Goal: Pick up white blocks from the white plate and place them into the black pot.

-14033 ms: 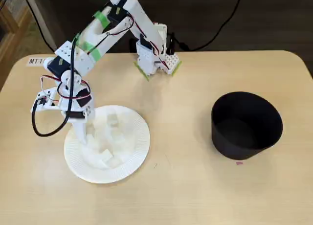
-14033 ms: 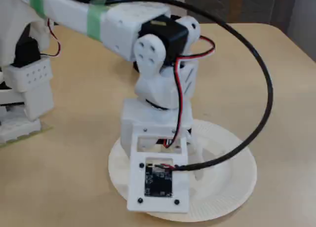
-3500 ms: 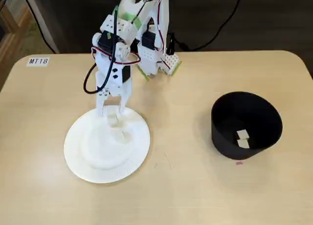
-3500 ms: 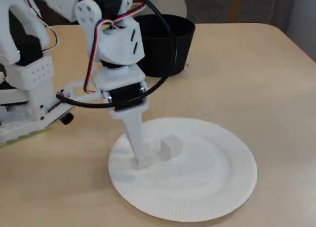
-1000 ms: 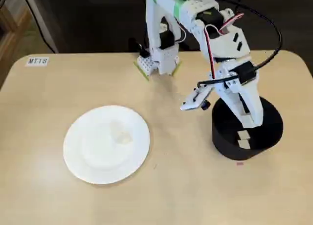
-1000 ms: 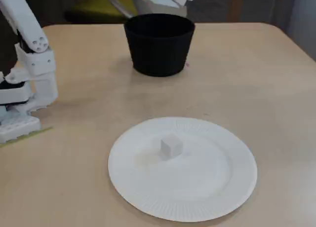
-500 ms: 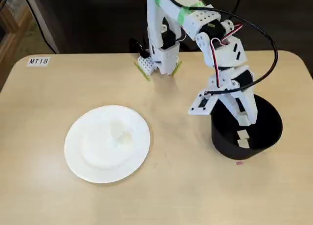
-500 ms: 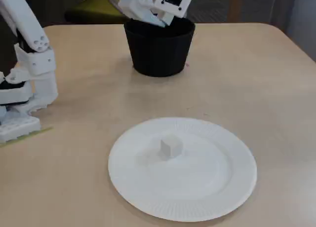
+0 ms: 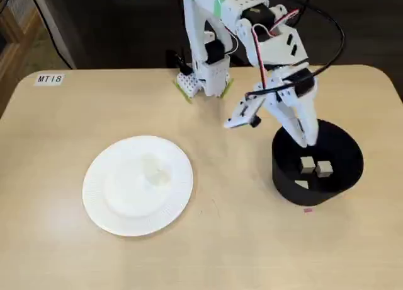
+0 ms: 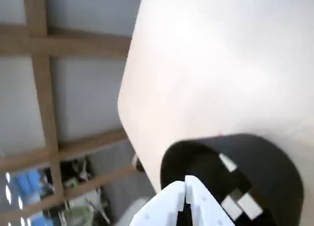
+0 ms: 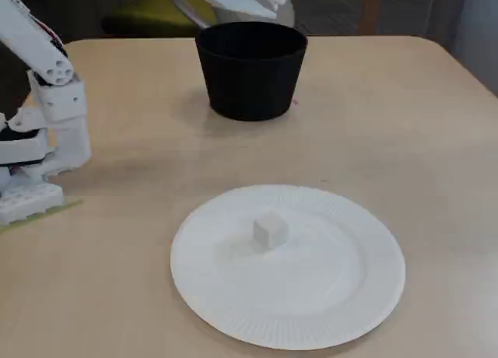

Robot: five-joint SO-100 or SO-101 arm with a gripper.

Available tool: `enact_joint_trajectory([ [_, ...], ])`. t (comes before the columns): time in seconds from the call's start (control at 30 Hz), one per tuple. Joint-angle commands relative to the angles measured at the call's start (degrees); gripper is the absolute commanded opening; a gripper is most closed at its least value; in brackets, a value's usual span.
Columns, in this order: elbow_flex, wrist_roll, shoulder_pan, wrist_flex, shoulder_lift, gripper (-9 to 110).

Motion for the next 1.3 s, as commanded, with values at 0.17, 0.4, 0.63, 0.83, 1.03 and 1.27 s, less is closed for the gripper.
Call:
enact_joint_trajectory([
  [0.17,0.00,10.63,22.32,9.84,-1.05,-2],
  [0.4,0.00,35.16,32.43,18.98,-1.05,-2],
  [0.63,-0.62,48.96,37.62,22.32,0.53,-2],
  [0.83,-0.44,43.24,41.13,22.50,-0.79,-2],
  [1.03,-2.29,36.39,41.84,27.25,-6.94,9],
  [1.27,-3.34,34.89,42.28,28.65,-12.74,18],
])
